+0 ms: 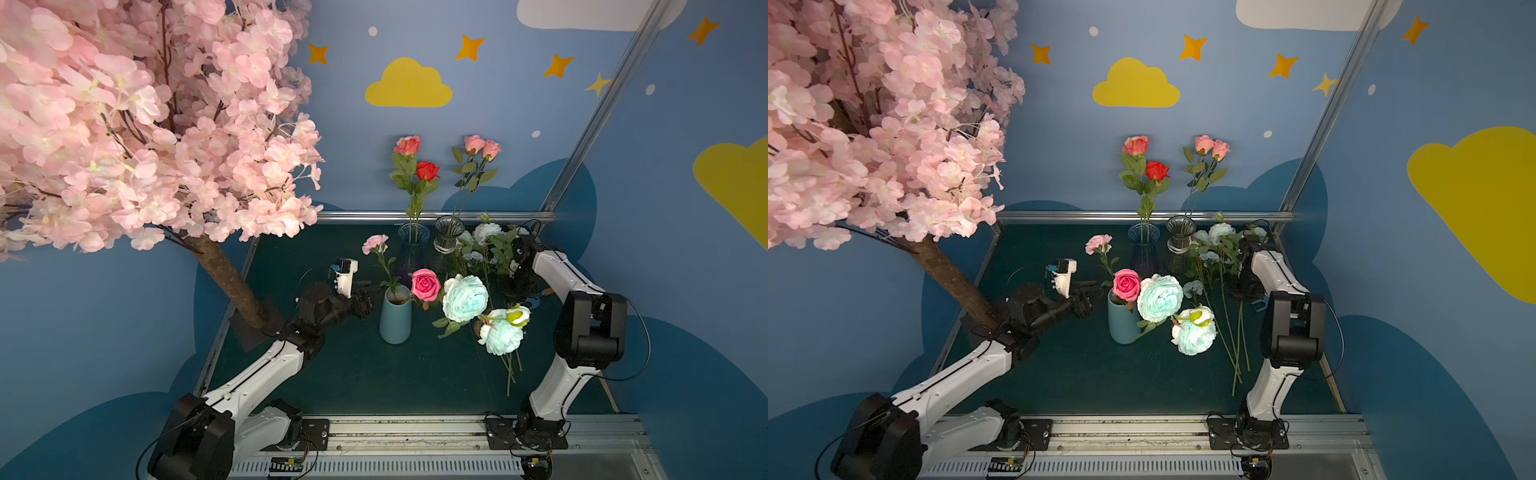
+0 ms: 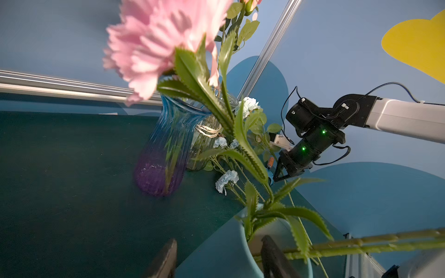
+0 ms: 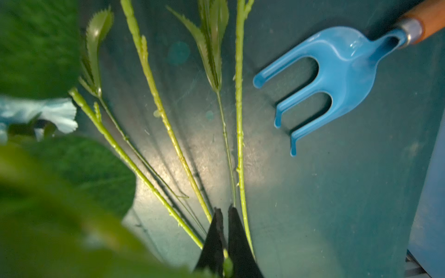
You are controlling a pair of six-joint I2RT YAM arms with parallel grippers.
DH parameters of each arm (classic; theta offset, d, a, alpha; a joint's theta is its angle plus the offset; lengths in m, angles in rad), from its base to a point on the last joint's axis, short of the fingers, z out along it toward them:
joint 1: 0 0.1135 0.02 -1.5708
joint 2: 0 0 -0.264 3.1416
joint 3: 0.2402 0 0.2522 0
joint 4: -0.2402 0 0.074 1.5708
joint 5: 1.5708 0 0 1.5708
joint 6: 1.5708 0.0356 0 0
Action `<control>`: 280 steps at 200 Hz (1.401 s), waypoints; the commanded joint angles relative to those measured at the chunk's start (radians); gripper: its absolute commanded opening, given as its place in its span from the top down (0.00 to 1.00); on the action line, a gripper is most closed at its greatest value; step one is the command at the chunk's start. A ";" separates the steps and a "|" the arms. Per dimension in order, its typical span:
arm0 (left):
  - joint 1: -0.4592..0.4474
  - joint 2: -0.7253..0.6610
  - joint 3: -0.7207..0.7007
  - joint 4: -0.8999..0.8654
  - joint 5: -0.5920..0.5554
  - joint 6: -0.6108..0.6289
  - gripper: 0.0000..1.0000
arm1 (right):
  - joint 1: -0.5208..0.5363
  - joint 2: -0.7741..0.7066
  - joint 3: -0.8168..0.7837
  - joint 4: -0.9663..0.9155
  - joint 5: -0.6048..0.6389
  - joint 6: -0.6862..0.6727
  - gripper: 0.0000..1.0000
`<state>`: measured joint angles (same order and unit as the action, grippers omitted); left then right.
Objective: Pick out blue flowers from the vase
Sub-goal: Place the flower at the center of the board.
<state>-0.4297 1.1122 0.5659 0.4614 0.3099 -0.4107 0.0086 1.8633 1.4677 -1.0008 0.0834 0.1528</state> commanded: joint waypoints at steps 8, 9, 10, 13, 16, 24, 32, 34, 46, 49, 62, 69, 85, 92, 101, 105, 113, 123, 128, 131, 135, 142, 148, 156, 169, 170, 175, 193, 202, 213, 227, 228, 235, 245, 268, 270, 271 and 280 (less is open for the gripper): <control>0.005 -0.001 -0.003 0.003 -0.004 0.015 0.43 | 0.007 0.073 0.072 0.032 -0.029 0.001 1.00; 0.004 -0.001 -0.003 0.003 -0.004 0.015 0.43 | 0.007 0.075 0.073 0.033 -0.028 0.001 1.00; 0.004 0.000 -0.003 0.003 -0.004 0.017 0.43 | 0.008 0.076 0.074 0.035 -0.029 0.000 1.00; 0.004 -0.003 -0.003 0.001 -0.006 0.017 0.43 | 0.010 0.084 0.075 0.039 -0.030 0.001 1.00; 0.005 -0.003 -0.002 0.001 -0.006 0.018 0.43 | 0.009 0.089 0.078 0.043 -0.031 -0.001 1.00; 0.006 -0.003 -0.003 -0.001 -0.008 0.018 0.43 | 0.010 0.107 0.082 0.053 -0.034 0.001 1.00; 0.005 -0.004 -0.003 -0.001 -0.008 0.019 0.44 | 0.013 0.122 0.086 0.060 -0.033 0.000 1.00; 0.005 -0.002 -0.003 -0.001 -0.008 0.019 0.43 | 0.012 0.126 0.086 0.061 -0.033 0.001 1.00; 0.006 0.000 -0.003 -0.001 -0.008 0.021 0.43 | 0.013 0.144 0.083 0.073 -0.030 0.000 0.97; 0.006 0.001 -0.003 -0.001 -0.009 0.021 0.43 | 0.013 0.147 0.082 0.076 -0.029 0.001 0.97; 0.005 0.005 -0.003 0.000 -0.007 0.020 0.43 | 0.011 0.160 0.073 0.094 -0.029 -0.001 0.94; 0.006 0.008 -0.002 0.003 -0.008 0.021 0.43 | 0.010 0.167 0.069 0.099 -0.032 0.000 0.92; 0.006 0.014 0.000 0.005 -0.005 0.019 0.43 | 0.012 0.181 0.074 0.103 -0.039 0.001 0.87; 0.006 0.016 0.000 0.007 -0.003 0.018 0.43 | 0.012 0.188 0.074 0.105 -0.039 0.000 0.85; 0.006 0.016 0.000 0.007 -0.003 0.018 0.43 | 0.013 0.194 0.074 0.108 -0.038 -0.001 0.81; 0.006 0.015 0.000 0.007 -0.004 0.017 0.44 | 0.012 0.197 0.074 0.108 -0.038 0.000 0.80; 0.006 0.012 -0.001 0.005 -0.004 0.018 0.43 | 0.013 0.202 0.071 0.112 -0.040 -0.001 0.77; 0.005 0.007 -0.001 0.002 -0.007 0.019 0.43 | 0.012 0.204 0.066 0.117 -0.045 -0.001 0.74; 0.006 0.006 -0.001 -0.001 -0.007 0.021 0.43 | 0.012 0.203 0.063 0.119 -0.046 -0.001 0.72; 0.006 0.003 -0.003 -0.001 -0.008 0.021 0.43 | 0.011 0.201 0.061 0.121 -0.046 -0.002 0.71; 0.006 0.002 -0.003 -0.002 -0.008 0.021 0.43 | 0.013 0.195 0.057 0.127 -0.047 -0.002 0.70; 0.007 0.000 -0.003 -0.003 -0.010 0.021 0.43 | 0.013 0.178 0.043 0.142 -0.045 -0.001 0.68; 0.007 -0.001 -0.003 -0.005 -0.009 0.021 0.43 | 0.013 0.161 0.030 0.156 -0.044 0.000 0.68; 0.007 -0.003 -0.003 -0.005 -0.010 0.023 0.43 | 0.014 0.132 0.009 0.179 -0.044 -0.001 0.67; 0.008 -0.001 -0.004 -0.004 -0.009 0.024 0.43 | 0.014 0.089 -0.022 0.214 -0.046 0.003 0.69; 0.008 0.000 -0.004 -0.003 -0.009 0.023 0.43 | 0.014 0.086 -0.025 0.217 -0.047 0.003 0.70; 0.008 0.001 -0.003 -0.003 -0.009 0.022 0.43 | 0.013 0.075 -0.034 0.224 -0.051 0.005 0.73; 0.008 0.003 -0.002 -0.001 -0.006 0.021 0.43 | 0.012 0.063 -0.045 0.239 -0.056 0.008 0.84; 0.007 0.004 -0.003 -0.001 -0.006 0.021 0.44 | 0.013 0.071 -0.041 0.238 -0.060 0.008 0.91; 0.008 0.001 -0.004 -0.001 -0.008 0.020 0.44 | 0.012 0.084 -0.033 0.236 -0.065 0.007 0.99; 0.008 0.001 -0.004 -0.002 -0.010 0.022 0.44 | 0.012 0.100 -0.026 0.232 -0.070 0.011 1.00; 0.008 0.000 -0.004 -0.002 -0.009 0.021 0.44 | 0.013 0.102 -0.025 0.232 -0.070 0.011 1.00; 0.008 0.002 -0.004 -0.002 -0.009 0.021 0.44 | 0.013 0.110 -0.020 0.230 -0.070 0.011 1.00; 0.008 0.004 -0.004 -0.002 -0.009 0.022 0.43 | 0.014 0.121 -0.011 0.226 -0.065 0.011 1.00; 0.008 0.008 -0.003 0.002 -0.005 0.020 0.44 | 0.016 0.133 0.000 0.221 -0.052 0.010 1.00; 0.008 0.008 -0.003 0.001 -0.005 0.021 0.43 | 0.016 0.131 0.001 0.221 -0.050 0.010 1.00; 0.008 0.008 -0.003 0.001 -0.005 0.020 0.43 | 0.018 0.130 0.000 0.222 -0.049 0.011 1.00; 0.008 0.002 -0.004 0.002 -0.004 0.021 0.44 | 0.022 0.120 -0.003 0.223 -0.036 0.010 0.93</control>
<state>-0.4271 1.1236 0.5659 0.4572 0.3023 -0.4068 0.0174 1.9774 1.4395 -0.7773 0.0257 0.1574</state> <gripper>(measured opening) 0.566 0.069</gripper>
